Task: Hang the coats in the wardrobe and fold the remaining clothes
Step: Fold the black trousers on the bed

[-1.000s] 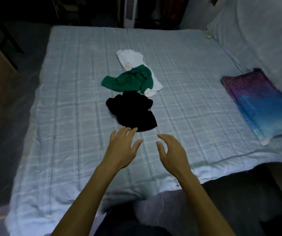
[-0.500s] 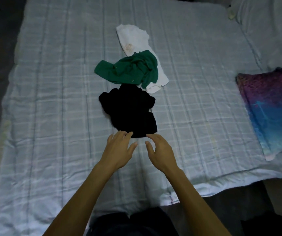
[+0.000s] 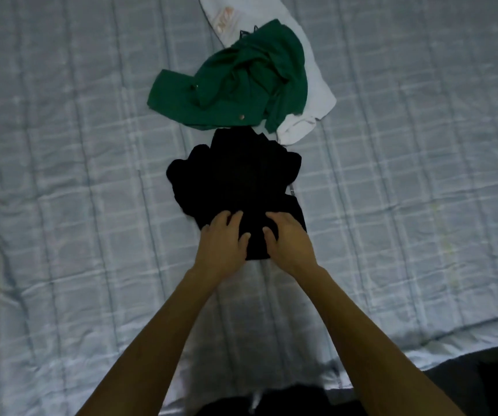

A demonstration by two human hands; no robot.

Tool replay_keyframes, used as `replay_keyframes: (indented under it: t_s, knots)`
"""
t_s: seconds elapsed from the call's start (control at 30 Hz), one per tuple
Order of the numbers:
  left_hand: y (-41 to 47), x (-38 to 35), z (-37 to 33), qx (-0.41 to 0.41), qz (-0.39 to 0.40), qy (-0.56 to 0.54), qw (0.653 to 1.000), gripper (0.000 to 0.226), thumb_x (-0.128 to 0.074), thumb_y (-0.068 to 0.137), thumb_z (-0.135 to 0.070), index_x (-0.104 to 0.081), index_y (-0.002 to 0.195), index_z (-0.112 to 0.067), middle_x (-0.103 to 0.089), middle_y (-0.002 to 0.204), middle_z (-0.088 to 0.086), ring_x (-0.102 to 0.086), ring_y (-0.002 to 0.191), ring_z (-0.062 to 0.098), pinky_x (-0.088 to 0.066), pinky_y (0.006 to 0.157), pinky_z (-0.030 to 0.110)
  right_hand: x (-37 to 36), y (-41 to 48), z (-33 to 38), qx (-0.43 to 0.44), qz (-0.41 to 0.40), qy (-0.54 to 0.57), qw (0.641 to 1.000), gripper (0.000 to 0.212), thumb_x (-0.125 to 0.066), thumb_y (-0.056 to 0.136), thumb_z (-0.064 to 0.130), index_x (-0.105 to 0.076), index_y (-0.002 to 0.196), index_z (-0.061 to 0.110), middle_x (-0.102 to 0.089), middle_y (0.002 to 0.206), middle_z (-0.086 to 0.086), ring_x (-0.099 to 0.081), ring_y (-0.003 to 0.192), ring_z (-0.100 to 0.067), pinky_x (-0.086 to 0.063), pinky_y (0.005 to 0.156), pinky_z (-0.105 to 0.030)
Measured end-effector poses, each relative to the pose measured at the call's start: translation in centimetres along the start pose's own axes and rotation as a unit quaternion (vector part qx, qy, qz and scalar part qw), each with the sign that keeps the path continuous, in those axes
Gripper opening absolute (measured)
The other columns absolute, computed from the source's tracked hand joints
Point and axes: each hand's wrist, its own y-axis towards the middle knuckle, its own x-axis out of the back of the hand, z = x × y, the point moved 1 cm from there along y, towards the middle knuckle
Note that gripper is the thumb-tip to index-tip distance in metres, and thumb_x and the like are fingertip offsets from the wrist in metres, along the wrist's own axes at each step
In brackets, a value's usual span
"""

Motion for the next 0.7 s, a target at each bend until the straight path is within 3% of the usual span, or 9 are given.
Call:
replay_keyframes:
  t_s: [0.13,0.23,0.3,0.37,0.43,0.5,0.57,0.7]
  knots:
    - [6.0,-0.9,2.9,0.01,-0.02,-0.005,1.0,0.058,-0.053,0.092,-0.027,-0.032,0.144,-0.012,-0.028,0.147,0.024,-0.034,0.131,0.039,-0.04,0.099,0.054,-1.9,5.5,-0.4,-0.018,0.009,-0.016,1.0,0.05,-0.053,0.093,0.027,-0.043,0.138,0.009,-0.045,0.14,-0.016,-0.043,0.127,-0.03,-0.038,0.103,-0.039]
    - [9.0,-2.0,5.1,0.003,0.065,0.072,0.995,0.071,-0.056,0.089,-0.028,-0.019,0.149,-0.022,-0.019,0.152,0.022,-0.026,0.136,0.037,-0.037,0.101,0.053,-3.3,8.5,-0.6,-0.029,0.051,-0.021,0.998,0.058,-0.055,0.092,0.029,-0.035,0.143,0.01,-0.037,0.145,-0.017,-0.035,0.133,-0.031,-0.035,0.107,-0.043]
    - [10.0,-2.9,5.9,-0.003,0.148,0.165,0.975,0.079,-0.057,0.088,-0.028,-0.009,0.151,-0.025,-0.028,0.147,0.019,-0.038,0.127,0.034,-0.04,0.091,0.043,-3.9,9.7,-0.8,-0.028,0.078,-0.028,0.996,0.059,-0.055,0.092,0.03,-0.035,0.143,0.01,-0.039,0.144,-0.017,-0.035,0.132,-0.032,-0.036,0.106,-0.043]
    - [10.4,-3.1,6.2,-0.008,0.149,0.195,0.969,0.071,-0.055,0.089,-0.021,-0.017,0.15,-0.023,-0.046,0.128,0.016,-0.052,0.106,0.031,-0.039,0.073,0.035,-4.3,10.2,-0.9,-0.019,0.09,-0.039,0.995,0.058,-0.056,0.091,0.03,-0.036,0.142,0.01,-0.043,0.14,-0.017,-0.038,0.13,-0.032,-0.037,0.105,-0.043]
    - [10.8,-2.9,6.4,0.007,0.118,0.136,0.984,0.047,-0.05,0.09,-0.01,-0.045,0.136,-0.016,-0.056,0.112,0.014,-0.057,0.094,0.028,-0.041,0.068,0.033,-4.3,9.9,-1.0,-0.018,0.096,-0.055,0.994,0.058,-0.056,0.091,0.03,-0.036,0.142,0.011,-0.046,0.137,-0.016,-0.04,0.128,-0.031,-0.039,0.101,-0.042]
    - [10.6,-2.1,6.4,0.028,0.096,0.034,0.994,0.033,-0.048,0.091,-0.006,-0.06,0.121,-0.012,-0.062,0.107,0.015,-0.058,0.093,0.028,-0.047,0.075,0.035,-4.2,9.1,-1.0,-0.019,0.099,-0.064,0.993,0.058,-0.056,0.091,0.03,-0.035,0.142,0.012,-0.047,0.136,-0.015,-0.041,0.127,-0.031,-0.039,0.1,-0.041]
    - [9.6,-0.8,5.7,0.022,0.065,-0.056,0.996,0.027,-0.047,0.094,-0.01,-0.065,0.114,-0.01,-0.065,0.104,0.014,-0.06,0.092,0.028,-0.048,0.08,0.037,-3.9,8.2,-0.9,-0.01,0.098,-0.074,0.992,0.059,-0.057,0.09,0.03,-0.036,0.142,0.012,-0.046,0.137,-0.014,-0.042,0.127,-0.031,-0.039,0.101,-0.041]
    - [6.0,2.0,2.8,-0.028,0.018,-0.122,0.992,0.023,-0.043,0.097,-0.018,-0.064,0.107,-0.017,-0.068,0.096,0.005,-0.062,0.084,0.019,-0.05,0.074,0.036,-2.4,5.7,0.7,0.008,0.086,-0.076,0.993,0.069,-0.064,0.086,0.031,-0.033,0.144,0.013,-0.039,0.143,-0.017,-0.041,0.128,-0.033,-0.04,0.102,-0.044]
